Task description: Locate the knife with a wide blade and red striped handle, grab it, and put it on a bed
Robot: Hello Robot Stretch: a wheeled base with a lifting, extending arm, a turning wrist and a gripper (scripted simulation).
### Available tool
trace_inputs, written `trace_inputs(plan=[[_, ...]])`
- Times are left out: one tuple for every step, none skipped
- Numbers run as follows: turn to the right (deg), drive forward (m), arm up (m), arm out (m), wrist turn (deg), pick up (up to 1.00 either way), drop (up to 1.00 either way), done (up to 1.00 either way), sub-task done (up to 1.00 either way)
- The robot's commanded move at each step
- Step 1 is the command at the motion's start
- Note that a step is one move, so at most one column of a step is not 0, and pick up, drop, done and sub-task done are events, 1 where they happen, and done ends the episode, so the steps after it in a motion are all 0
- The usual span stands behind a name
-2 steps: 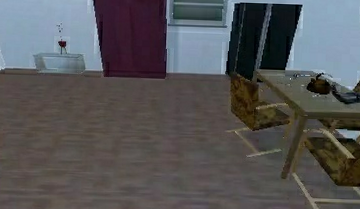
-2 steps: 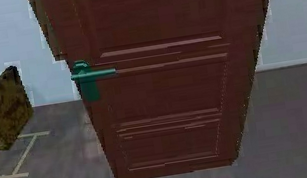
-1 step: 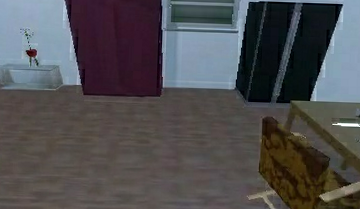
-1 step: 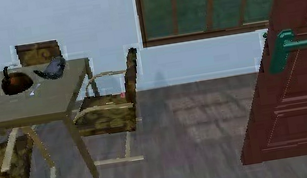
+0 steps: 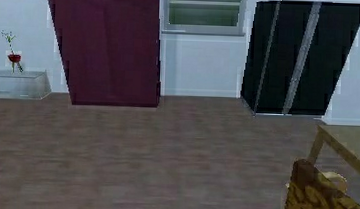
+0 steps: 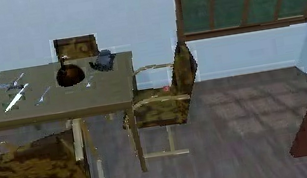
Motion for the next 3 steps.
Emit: trace_inputs(plan=[[6.0, 0.0, 0.0, 0.0, 0.0, 0.0, 0.0, 0.0, 0.0], [0.0, 1.0, 0.0, 0.0, 0.0, 0.0, 0.0, 0.0, 0.0], [24.0, 0.0, 0.0, 0.0, 0.0, 0.0, 0.0, 0.0, 0.0]])
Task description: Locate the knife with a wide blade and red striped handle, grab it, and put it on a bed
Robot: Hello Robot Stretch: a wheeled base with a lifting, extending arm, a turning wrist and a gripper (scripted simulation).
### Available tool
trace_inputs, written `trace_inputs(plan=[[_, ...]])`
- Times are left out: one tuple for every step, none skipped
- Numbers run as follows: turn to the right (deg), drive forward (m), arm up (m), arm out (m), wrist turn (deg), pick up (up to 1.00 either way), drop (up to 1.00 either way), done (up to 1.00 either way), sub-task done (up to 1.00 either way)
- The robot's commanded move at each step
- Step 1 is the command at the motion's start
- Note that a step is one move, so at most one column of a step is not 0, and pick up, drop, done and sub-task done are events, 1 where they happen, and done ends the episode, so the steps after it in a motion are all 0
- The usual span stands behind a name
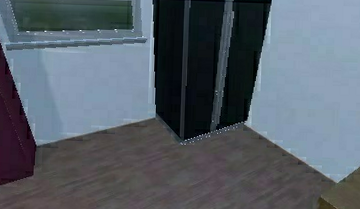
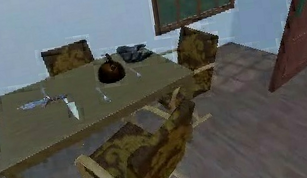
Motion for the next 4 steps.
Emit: trace_inputs(plan=[[0.0, 0.05, 0.0, 0.0, 0.0, 0.0, 0.0, 0.0, 0.0], [-18.0, 0.0, 0.0, 0.0, 0.0, 0.0, 0.0, 0.0, 0.0], [-3.0, 0.0, 0.0, 0.0, 0.0, 0.0, 0.0, 0.0, 0.0], [45.0, 0.0, 0.0, 0.0, 0.0, 0.0, 0.0, 0.0, 0.0]])
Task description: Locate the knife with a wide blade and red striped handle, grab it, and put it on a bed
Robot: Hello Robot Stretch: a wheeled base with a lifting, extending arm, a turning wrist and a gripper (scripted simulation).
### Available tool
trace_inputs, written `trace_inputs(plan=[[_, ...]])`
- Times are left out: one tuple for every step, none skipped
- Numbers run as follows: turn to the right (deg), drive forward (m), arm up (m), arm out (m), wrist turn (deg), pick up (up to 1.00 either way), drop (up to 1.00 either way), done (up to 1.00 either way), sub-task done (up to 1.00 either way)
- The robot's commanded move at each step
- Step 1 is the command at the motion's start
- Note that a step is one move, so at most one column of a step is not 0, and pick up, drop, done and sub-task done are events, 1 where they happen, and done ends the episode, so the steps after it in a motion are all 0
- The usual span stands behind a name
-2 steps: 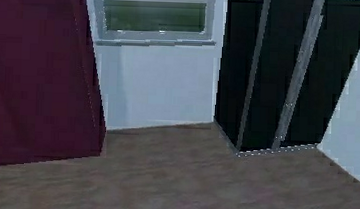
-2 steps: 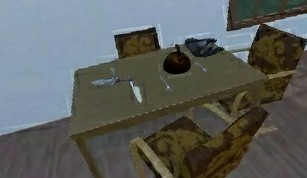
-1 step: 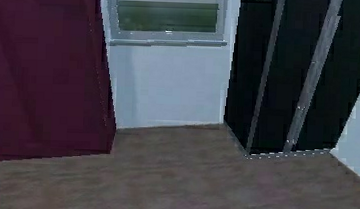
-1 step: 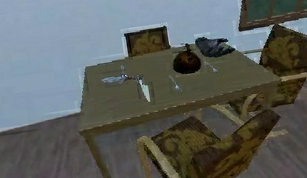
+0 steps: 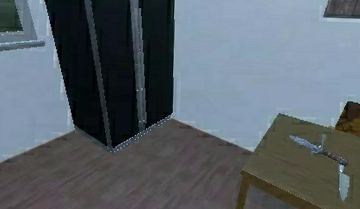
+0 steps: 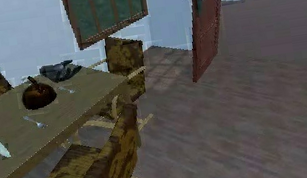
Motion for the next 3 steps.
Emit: trace_inputs(plan=[[6.0, 0.0, 0.0, 0.0, 0.0, 0.0, 0.0, 0.0, 0.0], [0.0, 0.85, 0.0, 0.0, 0.0, 0.0, 0.0, 0.0, 0.0], [12.0, 0.0, 0.0, 0.0, 0.0, 0.0, 0.0, 0.0, 0.0]])
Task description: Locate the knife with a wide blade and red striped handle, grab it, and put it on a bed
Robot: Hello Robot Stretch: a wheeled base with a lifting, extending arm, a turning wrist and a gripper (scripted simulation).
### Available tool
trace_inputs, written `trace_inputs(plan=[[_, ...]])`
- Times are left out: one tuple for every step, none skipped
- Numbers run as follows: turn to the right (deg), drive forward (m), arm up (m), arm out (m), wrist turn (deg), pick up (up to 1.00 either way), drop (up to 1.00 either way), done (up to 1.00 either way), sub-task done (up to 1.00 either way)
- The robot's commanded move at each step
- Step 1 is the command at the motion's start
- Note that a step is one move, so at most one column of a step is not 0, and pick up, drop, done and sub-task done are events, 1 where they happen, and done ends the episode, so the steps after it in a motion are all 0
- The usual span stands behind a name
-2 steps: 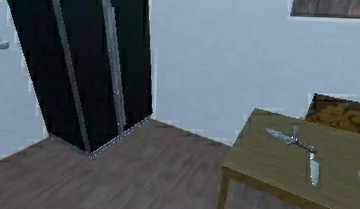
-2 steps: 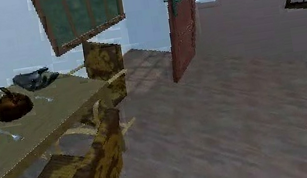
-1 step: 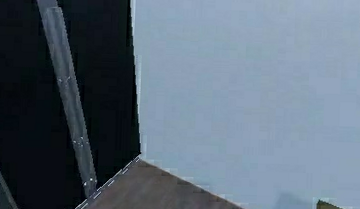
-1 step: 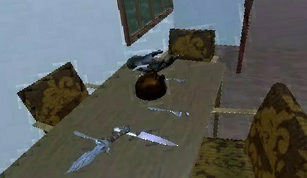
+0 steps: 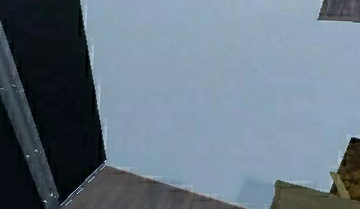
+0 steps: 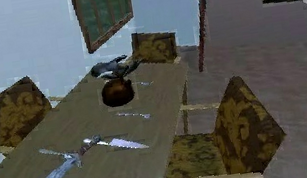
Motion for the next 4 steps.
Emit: trace_inputs(plan=[[0.0, 0.45, 0.0, 0.0, 0.0, 0.0, 0.0, 0.0, 0.0], [12.0, 0.0, 0.0, 0.0, 0.0, 0.0, 0.0, 0.0, 0.0], [0.0, 0.0, 0.5, 0.0, 0.0, 0.0, 0.0, 0.0, 0.0], [0.0, 0.0, 0.32, 0.0, 0.0, 0.0, 0.0, 0.0, 0.0]])
